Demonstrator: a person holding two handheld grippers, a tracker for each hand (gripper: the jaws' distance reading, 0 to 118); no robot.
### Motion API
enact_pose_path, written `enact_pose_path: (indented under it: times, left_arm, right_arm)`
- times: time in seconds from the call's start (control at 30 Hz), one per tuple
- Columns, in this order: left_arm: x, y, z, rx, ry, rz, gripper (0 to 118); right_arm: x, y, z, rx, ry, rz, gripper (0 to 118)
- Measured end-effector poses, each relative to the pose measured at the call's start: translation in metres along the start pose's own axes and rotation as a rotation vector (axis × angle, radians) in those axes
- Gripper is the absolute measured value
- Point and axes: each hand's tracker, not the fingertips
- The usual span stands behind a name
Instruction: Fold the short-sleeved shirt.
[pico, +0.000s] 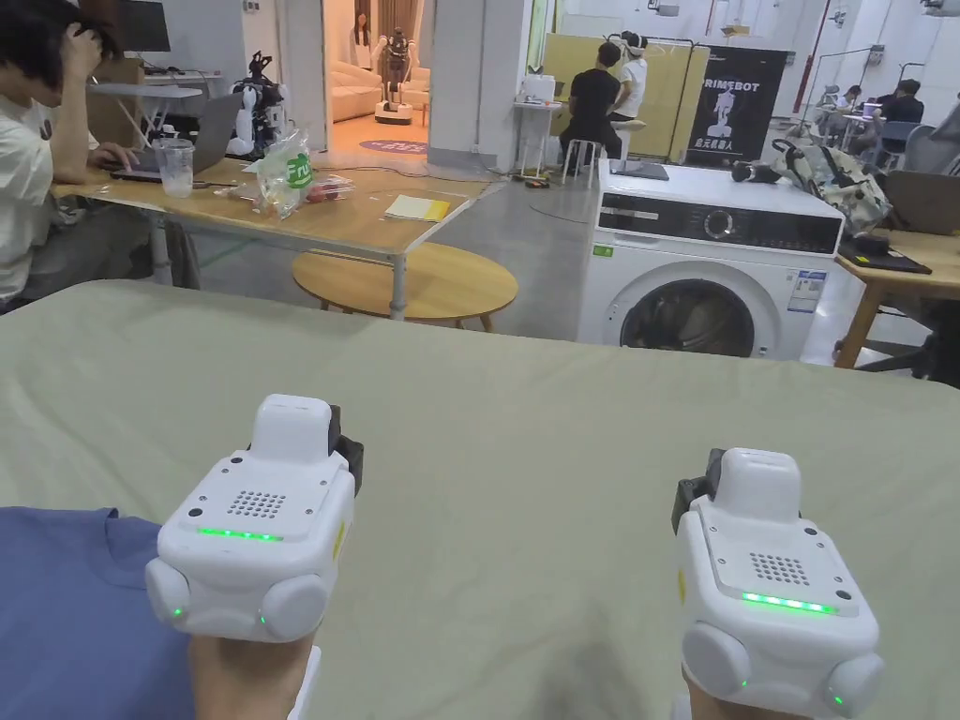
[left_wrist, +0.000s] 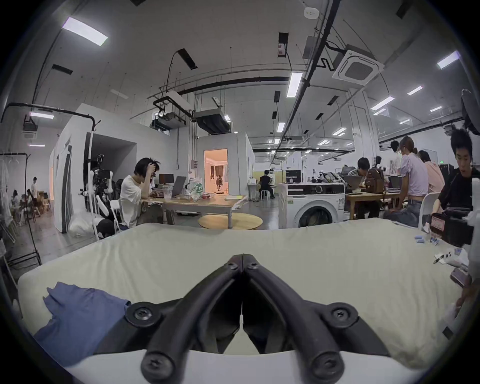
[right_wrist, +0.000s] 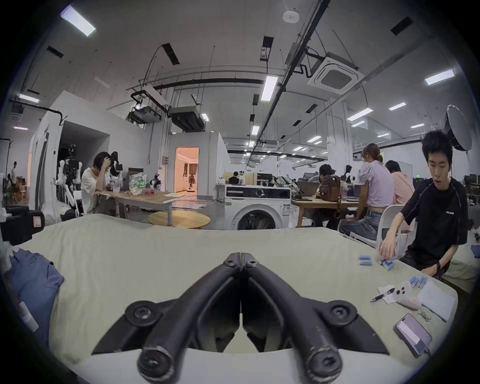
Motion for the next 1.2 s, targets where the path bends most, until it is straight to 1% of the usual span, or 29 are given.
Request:
enact_pose_path:
  times: [0.17, 0.2, 0.27, 0.33, 0.4, 0.47, 0.53, 0.7, 0.9, 1.03, 1.07, 1.13, 1.17, 1.2]
  left_arm:
    - [-0.036, 0.011, 0.016, -0.022, 0.038, 0.008, 0]
    - [-0.043, 0.012, 0.019, -0.026, 0.067, 0.002, 0]
    - [-0.063, 0.016, 0.028, -0.027, 0.075, 0.010, 0]
    - [-0.080, 0.020, 0.036, -0.037, 0.107, 0.005, 0]
    - [-0.098, 0.023, 0.044, -0.058, 0.147, -0.003, 0]
    - [-0.116, 0.025, 0.051, -0.092, 0.186, 0.004, 0]
    - [-0.134, 0.026, 0.055, -0.144, 0.192, 0.025, 0]
    - [-0.169, 0.019, 0.065, -0.253, 0.239, 0.037, 0]
    - [-0.203, 0.006, 0.066, -0.472, 0.213, 0.110, 0]
    - [-0.231, -0.014, 0.052, -0.725, 0.131, 0.246, 0]
    - [-0.240, -0.023, 0.045, -0.805, 0.108, 0.272, 0]
    - [-0.250, -0.040, 0.037, -0.897, 0.065, 0.299, 0]
    - [-0.256, -0.049, 0.032, -0.939, 0.049, 0.324, 3]
    - [-0.261, -0.055, 0.028, -0.960, 0.065, 0.325, 16]
  right_arm:
    - [-0.031, 0.006, 0.003, -0.001, 0.050, -0.005, 0]
    - [-0.039, 0.007, 0.003, -0.002, 0.062, -0.003, 0]
    - [-0.056, 0.008, 0.005, 0.005, 0.108, -0.001, 0]
    - [-0.073, 0.009, 0.007, 0.005, 0.131, 0.011, 0]
    - [-0.090, 0.010, 0.010, 0.000, 0.185, 0.008, 0]
    - [-0.108, 0.009, 0.014, 0.003, 0.219, 0.020, 0]
    - [-0.122, 0.009, 0.016, -0.005, 0.269, 0.023, 0]
    - [-0.149, 0.007, 0.021, -0.021, 0.315, 0.031, 0]
    - [-0.164, 0.001, 0.020, -0.052, 0.360, 0.048, 0]
    - [-0.168, -0.003, 0.018, -0.063, 0.374, 0.075, 0]
    - [-0.168, -0.004, 0.018, -0.070, 0.373, 0.081, 0]
    - [-0.167, -0.007, 0.017, -0.079, 0.377, 0.085, 0]
    - [-0.167, -0.008, 0.015, -0.085, 0.380, 0.088, 0]
    - [-0.167, -0.009, 0.015, -0.090, 0.379, 0.093, 0]
